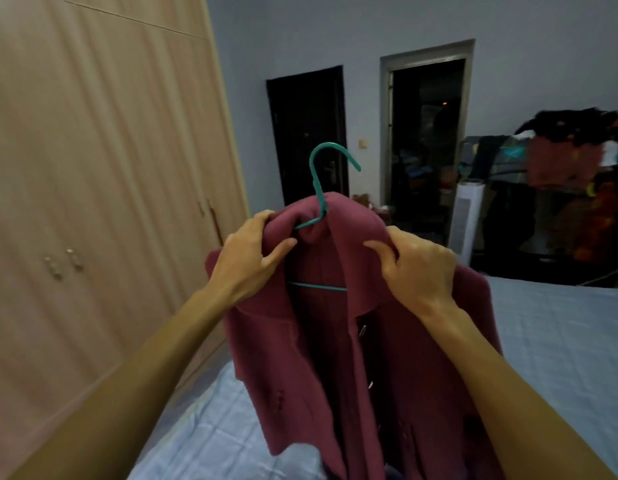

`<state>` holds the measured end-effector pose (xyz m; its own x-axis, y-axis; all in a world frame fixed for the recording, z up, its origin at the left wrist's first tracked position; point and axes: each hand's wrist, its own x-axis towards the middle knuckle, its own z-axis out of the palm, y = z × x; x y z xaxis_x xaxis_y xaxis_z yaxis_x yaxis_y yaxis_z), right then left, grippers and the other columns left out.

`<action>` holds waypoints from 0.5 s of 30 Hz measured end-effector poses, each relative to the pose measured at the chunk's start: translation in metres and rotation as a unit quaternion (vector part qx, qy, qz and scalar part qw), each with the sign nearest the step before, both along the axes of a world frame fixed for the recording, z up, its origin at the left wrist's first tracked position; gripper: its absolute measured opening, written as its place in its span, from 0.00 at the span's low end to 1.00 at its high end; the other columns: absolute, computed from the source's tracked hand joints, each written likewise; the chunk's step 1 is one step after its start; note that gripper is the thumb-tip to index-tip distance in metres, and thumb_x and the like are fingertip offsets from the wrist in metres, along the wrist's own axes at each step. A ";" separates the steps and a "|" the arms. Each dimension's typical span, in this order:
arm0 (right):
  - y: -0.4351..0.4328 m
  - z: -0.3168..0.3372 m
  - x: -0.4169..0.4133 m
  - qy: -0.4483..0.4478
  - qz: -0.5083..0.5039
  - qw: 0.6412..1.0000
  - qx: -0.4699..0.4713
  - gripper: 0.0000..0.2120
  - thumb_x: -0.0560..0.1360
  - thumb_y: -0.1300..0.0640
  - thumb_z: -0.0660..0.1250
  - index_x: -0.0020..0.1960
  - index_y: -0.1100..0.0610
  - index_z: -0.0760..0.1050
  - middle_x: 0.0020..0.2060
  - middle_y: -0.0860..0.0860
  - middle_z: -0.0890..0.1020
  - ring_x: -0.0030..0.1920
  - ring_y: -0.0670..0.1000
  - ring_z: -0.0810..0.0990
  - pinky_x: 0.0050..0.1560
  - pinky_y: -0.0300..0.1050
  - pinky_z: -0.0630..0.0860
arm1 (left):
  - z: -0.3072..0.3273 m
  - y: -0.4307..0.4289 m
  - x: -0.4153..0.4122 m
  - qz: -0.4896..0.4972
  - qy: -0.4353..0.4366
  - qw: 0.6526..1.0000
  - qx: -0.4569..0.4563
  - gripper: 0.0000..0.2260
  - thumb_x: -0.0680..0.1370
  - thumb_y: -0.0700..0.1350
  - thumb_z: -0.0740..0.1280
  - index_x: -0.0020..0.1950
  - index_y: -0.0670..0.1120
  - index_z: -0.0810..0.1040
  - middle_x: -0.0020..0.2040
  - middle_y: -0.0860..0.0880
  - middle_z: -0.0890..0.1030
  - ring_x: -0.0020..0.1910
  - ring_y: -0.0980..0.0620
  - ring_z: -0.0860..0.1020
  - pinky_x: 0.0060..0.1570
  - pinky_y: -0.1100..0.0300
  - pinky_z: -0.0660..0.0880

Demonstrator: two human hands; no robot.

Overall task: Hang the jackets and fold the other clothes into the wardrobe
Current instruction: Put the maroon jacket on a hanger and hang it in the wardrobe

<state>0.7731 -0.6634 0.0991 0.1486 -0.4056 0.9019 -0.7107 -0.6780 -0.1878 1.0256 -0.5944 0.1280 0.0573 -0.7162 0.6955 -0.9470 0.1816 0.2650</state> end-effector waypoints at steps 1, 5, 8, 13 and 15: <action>0.003 0.001 0.007 -0.006 0.012 1.000 -0.001 0.20 0.76 0.40 0.58 0.43 0.54 0.79 0.29 0.49 0.80 0.27 0.52 0.78 0.26 0.39 0.65 | 0.004 0.010 0.007 0.004 0.002 1.000 0.003 0.30 0.72 0.67 0.59 0.65 0.48 0.69 0.58 0.49 0.78 0.55 0.49 0.77 0.55 0.54 0.73; 0.023 0.006 0.040 -0.016 0.057 0.998 0.002 0.19 0.75 0.41 0.59 0.43 0.54 0.79 0.28 0.48 0.79 0.26 0.50 0.76 0.29 0.38 0.61 | 0.016 0.048 0.042 0.047 -0.046 0.998 0.003 0.26 0.70 0.69 0.58 0.49 0.47 0.74 0.42 0.48 0.81 0.41 0.44 0.79 0.39 0.54 0.73; 0.041 0.009 0.073 -0.021 0.115 0.993 0.025 0.19 0.75 0.39 0.59 0.44 0.53 0.80 0.30 0.46 0.79 0.27 0.45 0.73 0.30 0.38 0.63 | 0.016 0.081 0.071 0.089 -0.080 0.993 -0.023 0.28 0.70 0.70 0.57 0.44 0.45 0.74 0.39 0.46 0.81 0.39 0.42 0.78 0.37 0.50 0.73; 0.079 0.011 0.150 -0.003 0.216 0.973 0.085 0.21 0.74 0.37 0.59 0.45 0.54 0.78 0.34 0.47 0.79 0.34 0.48 0.77 0.35 0.46 0.74 | 0.007 0.156 0.128 0.171 -0.094 0.979 -0.052 0.25 0.71 0.68 0.57 0.46 0.47 0.77 0.42 0.47 0.82 0.42 0.43 0.79 0.35 0.53 0.72; 0.103 0.009 0.190 0.001 0.245 0.963 0.115 0.19 0.73 0.38 0.61 0.48 0.52 0.78 0.37 0.46 0.79 0.37 0.48 0.77 0.40 0.50 0.76 | 0.001 0.191 0.156 0.199 -0.086 0.974 -0.059 0.24 0.71 0.67 0.57 0.45 0.47 0.77 0.41 0.45 0.82 0.40 0.42 0.80 0.34 0.54 0.71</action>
<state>0.9634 -0.5605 0.1081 0.3744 -0.4754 0.7961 -0.3162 -0.8726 -0.3723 1.1816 -0.4033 0.1292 0.1896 -0.5759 0.7953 -0.9771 -0.1906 0.0949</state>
